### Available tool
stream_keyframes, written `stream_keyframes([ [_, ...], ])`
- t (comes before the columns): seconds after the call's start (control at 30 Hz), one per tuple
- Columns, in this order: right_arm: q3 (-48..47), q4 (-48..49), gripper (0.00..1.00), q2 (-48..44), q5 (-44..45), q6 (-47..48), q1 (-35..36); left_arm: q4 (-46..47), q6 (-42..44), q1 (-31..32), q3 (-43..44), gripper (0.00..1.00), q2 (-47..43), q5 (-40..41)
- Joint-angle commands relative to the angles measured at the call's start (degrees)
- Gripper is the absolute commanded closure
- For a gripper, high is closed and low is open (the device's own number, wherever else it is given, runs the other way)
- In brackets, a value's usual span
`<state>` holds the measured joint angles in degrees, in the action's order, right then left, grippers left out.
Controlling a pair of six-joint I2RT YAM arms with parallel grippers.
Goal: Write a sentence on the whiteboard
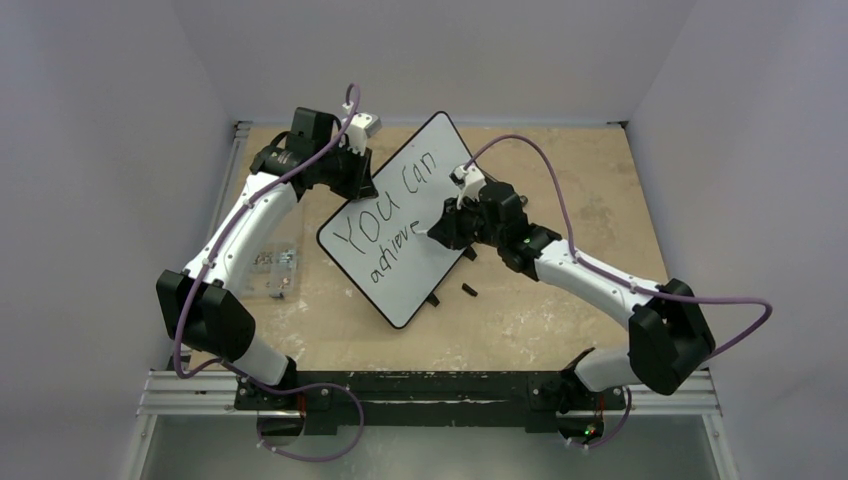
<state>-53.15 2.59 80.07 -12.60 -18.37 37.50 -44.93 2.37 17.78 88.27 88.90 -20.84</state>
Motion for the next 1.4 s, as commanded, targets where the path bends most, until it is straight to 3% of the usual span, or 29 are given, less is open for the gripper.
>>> stream_keyframes([
  [0.0, 0.99, -1.35, 1.00, -0.85, 3.95, -0.34, 0.21, 0.41, 7.93, 0.17, -0.29, 1.00, -0.39, 11.17],
  [0.27, -2.49, -5.02, 1.00, -1.24, 11.99, -0.71, -0.01, 0.39, 7.93, 0.24, -0.33, 1.00, -0.52, 11.09],
  [0.6, -6.29, -4.17, 1.00, -3.80, 8.47, 0.32, 0.03, 0.44, 7.96, 0.32, -0.38, 1.00, -0.71, 11.25],
  [0.97, -5.31, -1.34, 1.00, -4.31, 11.24, -0.04, -1.61, 0.28, 8.02, 0.50, -0.38, 1.00, -0.85, 11.06],
  [1.37, 1.52, 11.30, 1.00, -5.54, -2.13, 0.74, -9.96, 0.21, 8.10, 0.76, -0.33, 1.00, -0.40, 10.74],
])
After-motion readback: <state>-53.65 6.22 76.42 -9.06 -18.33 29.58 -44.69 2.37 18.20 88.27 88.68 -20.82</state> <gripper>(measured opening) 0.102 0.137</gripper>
